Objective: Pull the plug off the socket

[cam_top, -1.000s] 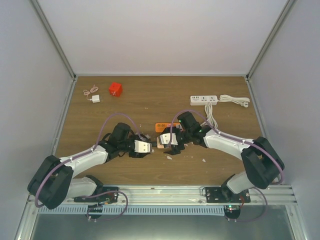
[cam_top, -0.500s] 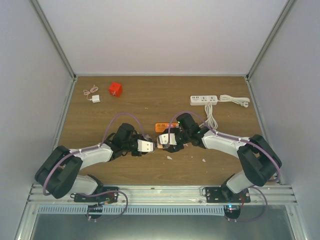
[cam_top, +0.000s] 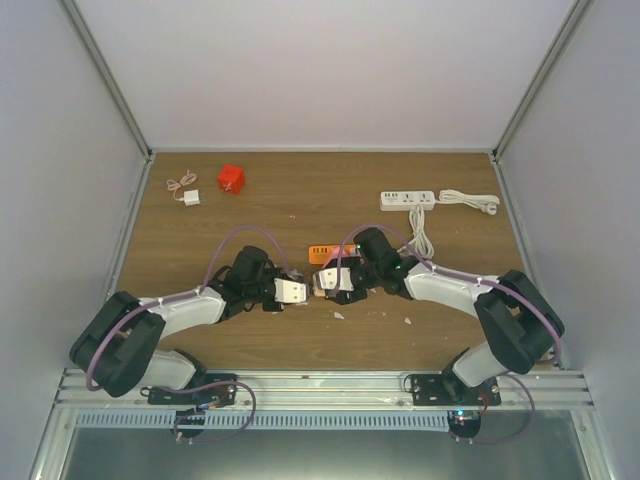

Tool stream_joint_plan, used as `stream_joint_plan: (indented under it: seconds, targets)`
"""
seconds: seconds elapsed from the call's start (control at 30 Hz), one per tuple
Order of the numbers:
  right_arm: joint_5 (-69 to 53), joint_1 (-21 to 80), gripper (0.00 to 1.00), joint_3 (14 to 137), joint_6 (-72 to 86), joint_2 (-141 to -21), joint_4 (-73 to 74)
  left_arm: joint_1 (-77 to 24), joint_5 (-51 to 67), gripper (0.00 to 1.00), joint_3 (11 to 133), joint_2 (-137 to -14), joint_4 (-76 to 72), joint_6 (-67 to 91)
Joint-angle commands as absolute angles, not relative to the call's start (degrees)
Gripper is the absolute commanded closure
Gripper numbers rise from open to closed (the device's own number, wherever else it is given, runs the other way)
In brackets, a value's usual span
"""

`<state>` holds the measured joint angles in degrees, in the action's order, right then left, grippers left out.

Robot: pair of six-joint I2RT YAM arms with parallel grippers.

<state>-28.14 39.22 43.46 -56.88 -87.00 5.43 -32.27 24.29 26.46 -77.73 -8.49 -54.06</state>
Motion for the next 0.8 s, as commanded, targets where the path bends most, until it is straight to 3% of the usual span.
stream_joint_plan:
  seconds: [0.0,0.37,0.77]
  targets:
    - [-25.19,39.90,0.63,41.27,-57.07,-86.60,6.16,-29.88,25.08,0.82,25.82,-75.52,-8.75,-55.99]
    - [-22.92,39.87,0.81,39.82,-54.20,-86.23,7.05,-24.99,27.12,0.85,23.98,-72.71,-4.24,-61.26]
    - [-21.54,39.90,0.85,39.94,-52.76,-86.99,7.54,-19.56,27.86,0.85,23.33,-68.55,3.14,-64.81]
